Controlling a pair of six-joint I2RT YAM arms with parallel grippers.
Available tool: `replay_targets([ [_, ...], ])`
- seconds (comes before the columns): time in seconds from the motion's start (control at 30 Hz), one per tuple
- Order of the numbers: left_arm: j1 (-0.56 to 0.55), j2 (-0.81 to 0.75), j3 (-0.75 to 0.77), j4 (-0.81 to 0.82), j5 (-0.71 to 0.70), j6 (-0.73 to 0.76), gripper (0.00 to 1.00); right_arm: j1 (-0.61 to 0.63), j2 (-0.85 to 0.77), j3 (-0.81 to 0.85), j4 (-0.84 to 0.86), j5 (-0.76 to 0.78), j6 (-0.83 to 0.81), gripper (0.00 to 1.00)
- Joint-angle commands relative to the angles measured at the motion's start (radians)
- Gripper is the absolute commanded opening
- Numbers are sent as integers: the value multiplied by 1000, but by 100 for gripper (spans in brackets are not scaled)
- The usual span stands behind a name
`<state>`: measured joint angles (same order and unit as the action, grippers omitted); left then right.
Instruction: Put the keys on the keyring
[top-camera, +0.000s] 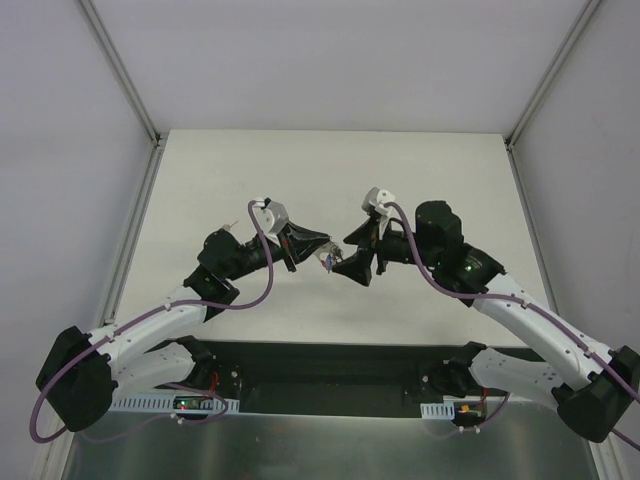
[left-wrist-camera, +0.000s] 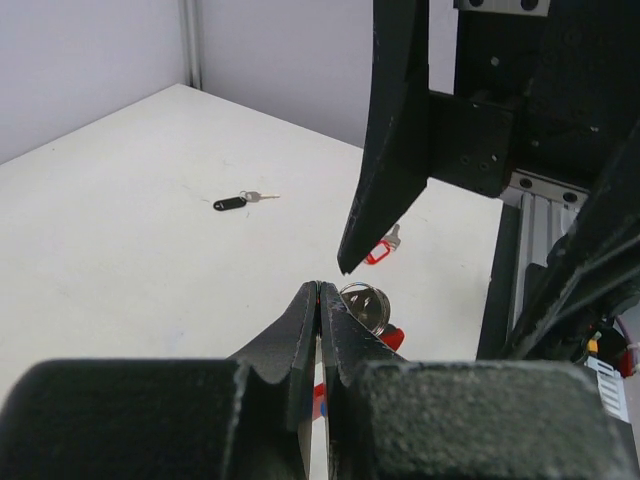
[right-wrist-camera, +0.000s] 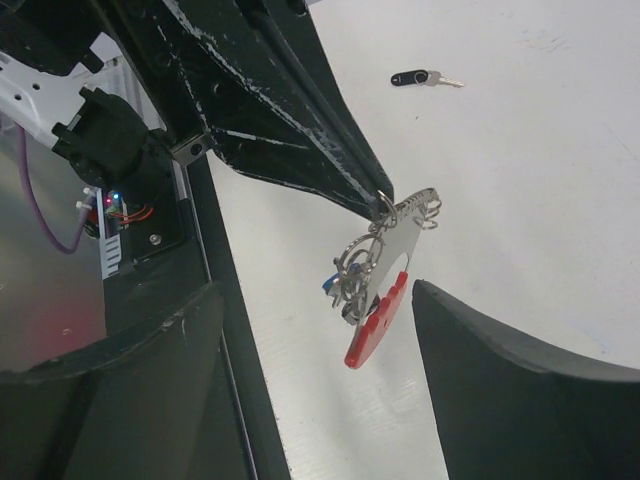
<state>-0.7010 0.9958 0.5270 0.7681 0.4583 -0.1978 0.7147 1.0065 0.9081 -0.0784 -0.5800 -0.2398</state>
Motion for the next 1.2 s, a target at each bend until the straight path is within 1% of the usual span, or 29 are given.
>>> replay_targets([
  [0.0, -6, 1, 2, 115, -33, -34, 0, 66, 17, -2, 48, 217, -15, 79],
  [0.1, -6, 1, 1, 128, -36, -40, 0, 104, 52, 0, 52, 323, -48, 79],
  [0.2, -5, -2, -4, 140, -46, -42, 0, 115, 83, -3, 74, 356, -50, 77],
  [0.3, -6, -5, -7, 154, -47, -45, 0, 123, 109, -2, 101, 370, -56, 73],
  [0.4, -6, -3, -12, 163, -49, -49, 0, 129, 121, -2, 111, 359, -58, 59],
  [0.43, -6, -5, -13, 166, -52, -51, 0, 129, 126, 0, 112, 355, -58, 47],
  [0.5, -6, -5, -16, 168, -61, -51, 0, 129, 123, 0, 111, 347, -58, 34],
  [0.53, -5, -9, -18, 174, -64, -51, 0, 131, 119, 0, 111, 345, -61, 18],
  [0.63, -6, -17, -30, 188, -90, -52, 0, 131, 112, 9, 89, 354, -81, 1],
  [0.73, -6, -31, -45, 191, -101, -55, 0, 129, 98, 23, 37, 388, -115, 1],
  [0.8, -6, -37, -56, 183, -99, -57, 2, 129, 90, 44, 10, 405, -153, 1],
  [1.0, -6, -92, -91, 102, -109, -52, 7, 127, 78, 106, -90, 402, -240, 1],
  [1.1, -6, -128, -104, 50, -115, -37, 15, 129, 73, 132, -130, 362, -265, 1],
  [1.13, -6, -138, -104, 36, -116, -31, 19, 127, 75, 141, -156, 349, -282, 1],
  [1.17, -6, -143, -96, 24, -109, -16, 25, 129, 75, 147, -167, 329, -286, 1],
])
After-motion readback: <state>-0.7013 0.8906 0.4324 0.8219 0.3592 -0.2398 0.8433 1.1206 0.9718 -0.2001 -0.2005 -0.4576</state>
